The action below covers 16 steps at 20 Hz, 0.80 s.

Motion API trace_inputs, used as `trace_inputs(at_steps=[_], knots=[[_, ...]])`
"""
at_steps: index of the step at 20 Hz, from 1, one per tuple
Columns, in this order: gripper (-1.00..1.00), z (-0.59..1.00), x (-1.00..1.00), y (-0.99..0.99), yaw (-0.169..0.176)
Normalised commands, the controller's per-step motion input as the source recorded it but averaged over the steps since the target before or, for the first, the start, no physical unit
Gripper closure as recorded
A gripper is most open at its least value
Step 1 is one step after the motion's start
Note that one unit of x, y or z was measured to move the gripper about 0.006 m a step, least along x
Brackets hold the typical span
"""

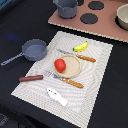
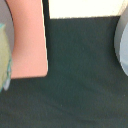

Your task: Interact with the objects in diverse but meaningful ways.

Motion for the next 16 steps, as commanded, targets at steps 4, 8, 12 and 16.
trace_inputs(at_steps=[4, 8, 12, 16], knots=[[-1.0, 0.0, 0.85, -0.05, -0.078], [-1.0, -0.04, 0.71, -0.05, -0.058], [-1.0, -0.24, 0.43, -0.06, 0.0], [-1.0, -0.27, 0.36, -0.16, 0.024]])
